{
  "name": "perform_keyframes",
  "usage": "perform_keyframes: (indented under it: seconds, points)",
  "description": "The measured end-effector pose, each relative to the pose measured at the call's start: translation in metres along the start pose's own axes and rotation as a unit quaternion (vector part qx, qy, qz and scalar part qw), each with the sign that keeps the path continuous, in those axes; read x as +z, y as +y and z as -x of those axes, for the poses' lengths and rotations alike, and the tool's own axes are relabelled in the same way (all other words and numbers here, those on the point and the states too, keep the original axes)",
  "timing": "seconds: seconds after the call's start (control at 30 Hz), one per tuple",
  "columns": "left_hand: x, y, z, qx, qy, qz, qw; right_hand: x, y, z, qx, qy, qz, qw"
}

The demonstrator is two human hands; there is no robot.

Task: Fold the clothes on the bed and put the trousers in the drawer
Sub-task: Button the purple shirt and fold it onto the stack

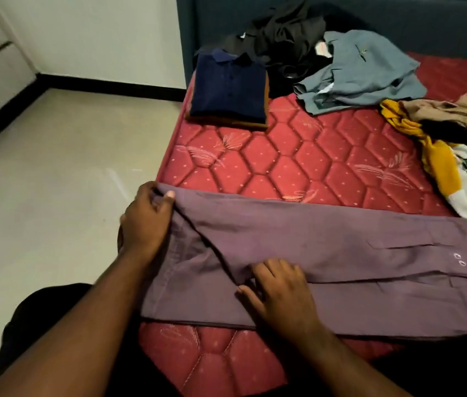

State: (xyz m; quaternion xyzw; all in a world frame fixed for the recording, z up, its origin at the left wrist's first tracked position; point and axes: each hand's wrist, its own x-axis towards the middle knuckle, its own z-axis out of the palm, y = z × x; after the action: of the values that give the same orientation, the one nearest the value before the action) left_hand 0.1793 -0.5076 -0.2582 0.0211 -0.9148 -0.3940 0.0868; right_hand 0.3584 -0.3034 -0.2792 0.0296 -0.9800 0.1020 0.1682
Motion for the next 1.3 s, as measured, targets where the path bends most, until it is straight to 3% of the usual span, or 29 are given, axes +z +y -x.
perform_keyframes:
  seconds: [0.1, 0.23, 0.37, 0.53, 0.6, 0.7, 0.73, 0.8, 0.9, 0.93, 1.0, 1.1, 1.17, 1.23, 1.3]
  points:
    - [0.002, 0.007, -0.006, -0.043, -0.030, 0.047, 0.998, 0.009, -0.007, -0.002, 0.006, 0.013, 0.027, 1.000]
    - [0.006, 0.011, -0.009, -0.018, -0.042, 0.047, 0.998, 0.010, -0.010, -0.005, 0.022, 0.025, 0.077, 0.996]
    - [0.015, 0.012, -0.003, -0.008, -0.079, 0.057, 0.995, 0.013, -0.017, -0.013, -0.027, 0.012, 0.121, 0.992]
    - [0.019, 0.011, -0.006, -0.031, -0.003, 0.164, 0.986, 0.001, -0.017, -0.020, -0.057, 0.012, 0.071, 0.996]
    - [0.019, 0.012, -0.004, -0.029, 0.018, 0.178, 0.983, -0.004, -0.015, -0.015, -0.079, -0.071, 0.031, 0.994]
    - [0.021, 0.013, -0.001, -0.035, 0.023, 0.162, 0.986, -0.010, -0.010, -0.013, -0.070, -0.263, -0.061, 0.960]
    - [0.020, 0.014, -0.001, -0.044, 0.022, 0.166, 0.985, -0.013, -0.005, -0.015, -0.060, -0.275, -0.091, 0.955]
    - [0.020, 0.017, 0.003, -0.039, 0.043, 0.138, 0.989, -0.023, 0.008, -0.020, -0.048, -0.217, -0.140, 0.965]
    - [0.027, 0.035, 0.025, 0.126, 0.071, -0.002, 0.990, -0.030, 0.040, -0.030, -0.019, -0.090, -0.130, 0.987]
    - [0.035, 0.048, 0.036, 0.198, 0.041, -0.013, 0.979, -0.029, 0.051, -0.033, -0.003, -0.086, -0.115, 0.990]
    - [0.057, 0.069, 0.058, 0.293, -0.083, -0.052, 0.951, -0.023, 0.075, -0.033, 0.051, -0.156, -0.082, 0.983]
    - [0.089, 0.068, 0.082, 0.290, -0.267, -0.235, 0.888, -0.024, 0.139, -0.002, 0.128, -0.275, 0.035, 0.952]
    - [0.095, 0.050, 0.082, 0.290, -0.280, -0.283, 0.870, -0.045, 0.187, 0.019, 0.230, -0.301, 0.086, 0.921]
    - [0.093, 0.046, 0.080, 0.290, -0.277, -0.308, 0.863, -0.074, 0.220, 0.025, 0.357, -0.318, 0.067, 0.876]
    - [0.097, 0.066, 0.078, 0.285, -0.277, -0.327, 0.857, -0.082, 0.234, 0.017, 0.371, -0.302, 0.089, 0.874]
